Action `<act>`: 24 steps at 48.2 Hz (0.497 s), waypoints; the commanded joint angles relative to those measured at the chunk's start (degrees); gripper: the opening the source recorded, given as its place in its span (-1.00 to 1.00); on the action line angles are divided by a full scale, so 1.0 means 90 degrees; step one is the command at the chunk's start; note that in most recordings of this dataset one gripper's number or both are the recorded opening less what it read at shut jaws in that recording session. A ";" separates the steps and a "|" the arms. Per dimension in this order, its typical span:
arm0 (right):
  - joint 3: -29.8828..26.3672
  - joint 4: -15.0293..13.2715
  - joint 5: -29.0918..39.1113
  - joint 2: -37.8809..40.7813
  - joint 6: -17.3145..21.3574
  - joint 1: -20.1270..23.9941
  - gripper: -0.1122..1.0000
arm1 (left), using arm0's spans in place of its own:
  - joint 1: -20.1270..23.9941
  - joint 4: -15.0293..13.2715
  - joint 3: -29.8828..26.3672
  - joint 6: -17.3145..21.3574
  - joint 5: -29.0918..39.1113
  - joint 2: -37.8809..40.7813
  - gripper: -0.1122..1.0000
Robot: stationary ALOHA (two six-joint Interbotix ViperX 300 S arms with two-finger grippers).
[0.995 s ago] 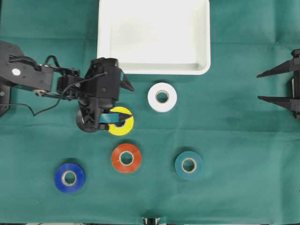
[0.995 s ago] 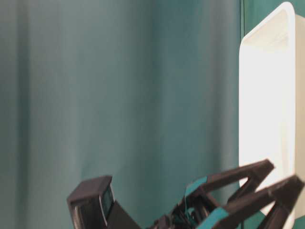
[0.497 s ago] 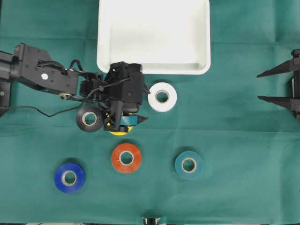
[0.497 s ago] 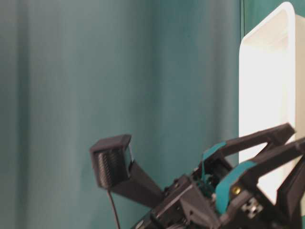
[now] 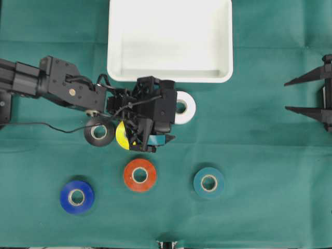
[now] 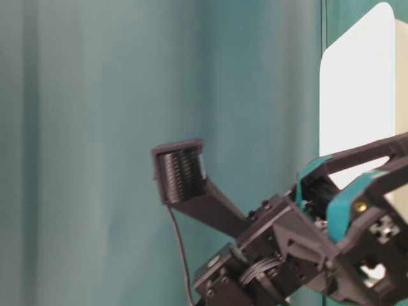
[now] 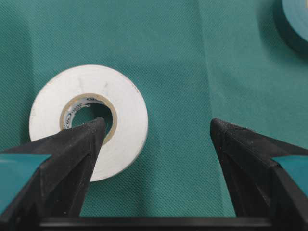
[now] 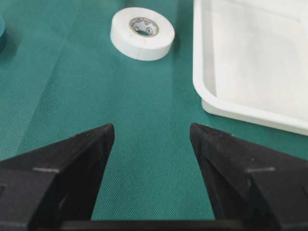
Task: Put the tape into the white case with the left arm.
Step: 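Reach the left gripper over the white tape and insert fingers into its core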
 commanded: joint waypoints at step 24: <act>-0.0010 -0.0020 -0.0176 0.0039 0.0020 -0.0010 0.97 | 0.0283 0.0000 -0.0576 0.0000 0.0215 0.0576 0.82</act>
